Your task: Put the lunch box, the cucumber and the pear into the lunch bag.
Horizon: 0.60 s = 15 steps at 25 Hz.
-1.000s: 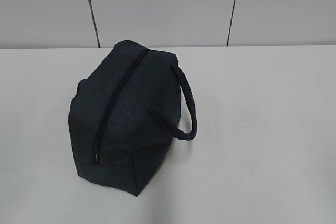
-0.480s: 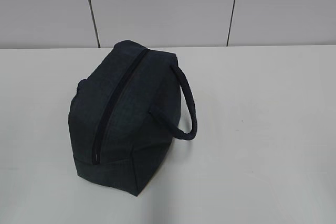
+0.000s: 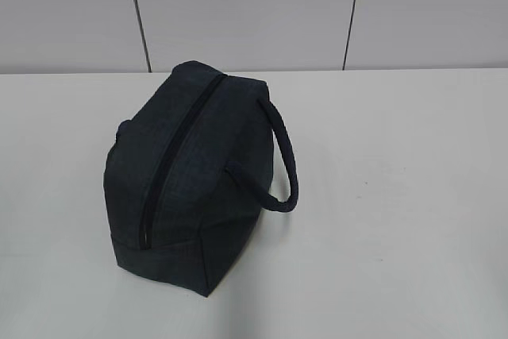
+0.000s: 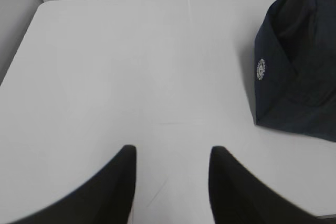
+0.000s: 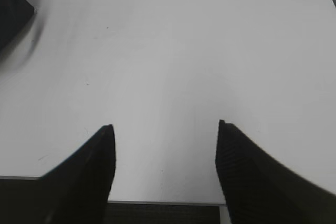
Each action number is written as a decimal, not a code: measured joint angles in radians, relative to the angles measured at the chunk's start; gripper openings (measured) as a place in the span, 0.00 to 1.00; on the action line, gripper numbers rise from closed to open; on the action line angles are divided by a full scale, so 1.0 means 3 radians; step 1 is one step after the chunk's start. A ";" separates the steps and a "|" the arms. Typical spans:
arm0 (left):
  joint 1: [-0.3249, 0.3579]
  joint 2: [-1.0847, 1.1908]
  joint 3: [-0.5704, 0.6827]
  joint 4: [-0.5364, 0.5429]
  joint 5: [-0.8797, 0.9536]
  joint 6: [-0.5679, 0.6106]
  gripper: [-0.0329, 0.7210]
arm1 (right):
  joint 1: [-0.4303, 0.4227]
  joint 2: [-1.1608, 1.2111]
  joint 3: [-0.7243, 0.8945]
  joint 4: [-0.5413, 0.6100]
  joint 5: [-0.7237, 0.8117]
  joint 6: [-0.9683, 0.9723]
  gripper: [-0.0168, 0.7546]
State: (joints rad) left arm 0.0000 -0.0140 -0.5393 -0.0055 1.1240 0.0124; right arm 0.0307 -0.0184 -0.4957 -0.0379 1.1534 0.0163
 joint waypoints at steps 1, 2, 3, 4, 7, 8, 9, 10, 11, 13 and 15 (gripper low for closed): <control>0.0000 0.0000 0.0000 0.0018 0.0000 0.0000 0.41 | 0.0000 0.0000 0.0000 0.0000 0.0000 0.0000 0.64; 0.0000 0.0000 0.0000 0.0018 0.0000 0.0000 0.41 | 0.0000 0.0000 0.0000 0.0000 0.0000 0.0000 0.64; -0.0006 0.0000 0.0000 0.0018 -0.0003 -0.0008 0.41 | 0.0000 0.0000 0.0000 0.0000 0.0000 0.0000 0.64; -0.0023 0.0000 0.0000 0.0018 -0.0003 -0.0010 0.41 | 0.0000 0.0000 0.0000 0.0000 0.0000 0.0000 0.64; -0.0082 0.0000 0.0000 0.0018 -0.0003 -0.0010 0.41 | 0.0000 0.0000 0.0000 0.0000 0.0000 0.0000 0.64; -0.0085 0.0000 0.0000 0.0036 -0.0003 -0.0010 0.41 | 0.0000 0.0000 0.0000 0.0000 0.0000 0.0000 0.64; -0.0085 0.0000 0.0000 0.0036 -0.0003 -0.0010 0.41 | 0.0000 0.0000 0.0000 0.0000 0.0000 0.0000 0.64; -0.0085 0.0000 0.0000 0.0036 -0.0003 -0.0010 0.41 | 0.0000 0.0000 0.0000 0.0000 0.0000 0.0000 0.64; -0.0085 0.0000 0.0000 0.0036 -0.0003 -0.0010 0.41 | 0.0000 0.0000 0.0000 0.0000 0.0000 0.0000 0.64; -0.0085 0.0000 0.0000 0.0018 -0.0003 -0.0010 0.41 | 0.0000 0.0000 0.0000 0.0000 0.0000 0.0000 0.64; -0.0085 0.0000 0.0000 0.0018 -0.0003 -0.0010 0.41 | 0.0000 0.0000 0.0000 0.0000 0.0000 0.0000 0.64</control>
State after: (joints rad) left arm -0.0255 -0.0140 -0.5393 0.0000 1.1232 0.0093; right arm 0.0307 -0.0184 -0.4957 -0.0379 1.1534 0.0163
